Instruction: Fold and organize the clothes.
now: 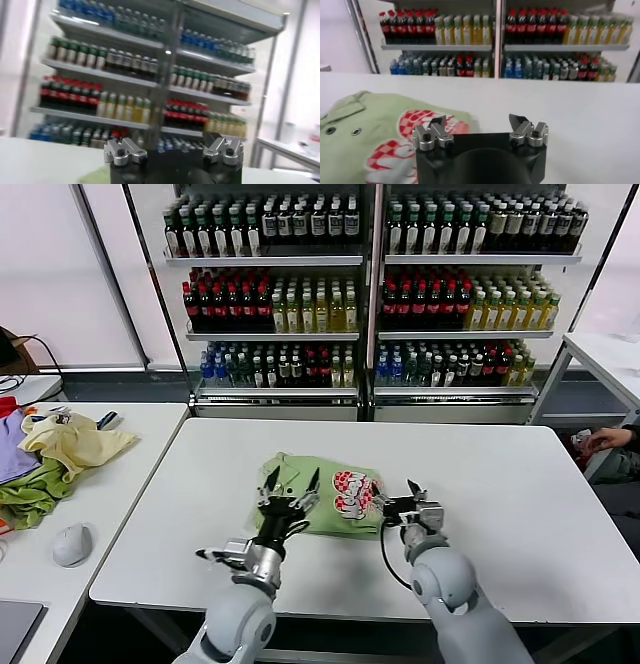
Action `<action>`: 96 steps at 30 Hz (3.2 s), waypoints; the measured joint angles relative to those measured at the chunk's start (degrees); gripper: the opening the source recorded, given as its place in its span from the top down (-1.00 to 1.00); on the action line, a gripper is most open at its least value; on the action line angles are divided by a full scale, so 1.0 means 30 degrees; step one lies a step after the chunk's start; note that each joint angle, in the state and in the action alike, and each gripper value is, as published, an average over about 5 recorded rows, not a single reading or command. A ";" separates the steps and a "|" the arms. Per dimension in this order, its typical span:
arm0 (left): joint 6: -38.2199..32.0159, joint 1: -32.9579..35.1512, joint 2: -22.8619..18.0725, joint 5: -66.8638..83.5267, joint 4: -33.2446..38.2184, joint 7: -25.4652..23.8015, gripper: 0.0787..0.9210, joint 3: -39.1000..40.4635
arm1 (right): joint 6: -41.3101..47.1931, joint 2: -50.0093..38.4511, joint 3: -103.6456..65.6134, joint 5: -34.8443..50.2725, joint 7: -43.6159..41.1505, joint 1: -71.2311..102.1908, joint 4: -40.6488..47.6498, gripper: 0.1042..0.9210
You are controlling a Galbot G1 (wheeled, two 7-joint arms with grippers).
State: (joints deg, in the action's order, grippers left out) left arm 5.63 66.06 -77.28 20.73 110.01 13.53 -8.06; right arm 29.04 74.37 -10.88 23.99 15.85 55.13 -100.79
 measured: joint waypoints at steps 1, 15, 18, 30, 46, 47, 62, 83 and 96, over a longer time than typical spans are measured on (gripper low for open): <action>-0.0029 0.0353 0.0045 -0.0057 0.0237 0.0042 -0.77 -0.0256 | 0.0022 0.0224 0.0177 0.0073 0.0137 -0.0227 0.0332 -0.76; -0.0542 0.3044 0.0432 -0.0587 0.1831 0.0240 -0.77 -0.1648 | 0.0107 0.2145 0.1236 0.1143 0.1727 -0.2206 0.3986 -0.37; -0.0624 0.3220 0.0450 -0.0615 0.1890 0.0255 -0.77 -0.1735 | 0.0004 0.2197 0.1282 0.1192 0.1779 -0.2475 0.4417 -0.16; -0.0793 0.3571 0.0609 -0.0661 0.1814 0.0200 -0.77 -0.1827 | -0.0610 0.1151 0.0905 0.0003 0.0787 -0.3514 0.5858 0.69; -0.0822 0.3222 0.0620 -0.0839 0.1303 -0.0022 -0.77 -0.1380 | -0.4797 -0.1028 0.0014 -0.5339 -0.2764 -0.5504 0.8694 0.79; -0.0823 0.3188 0.0603 -0.0852 0.1276 -0.0028 -0.77 -0.1339 | -0.5061 -0.1089 -0.0048 -0.5566 -0.2842 -0.5488 0.8741 0.74; -0.0824 0.3229 0.0526 -0.1422 0.1612 -0.0175 -0.77 -0.1038 | -0.7535 -0.2037 -0.2186 -0.6152 -0.2575 -0.1512 0.4601 -0.32; -0.0612 0.5052 0.0221 -0.2294 0.3153 -0.0770 -0.77 -0.1721 | -0.7277 -0.2044 -0.6829 -0.3131 -0.3028 0.6988 -0.3478 -0.76; -0.0481 0.5610 -0.0161 -0.2466 0.3858 -0.1353 -0.77 -0.2288 | -0.8096 -0.1360 -0.7581 -0.3838 -0.2759 0.8707 -0.5613 -0.76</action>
State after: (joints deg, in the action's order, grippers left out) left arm 4.19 82.89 -77.76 13.33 121.59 9.47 -14.93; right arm 4.75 70.28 -33.62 12.48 7.57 81.25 -117.63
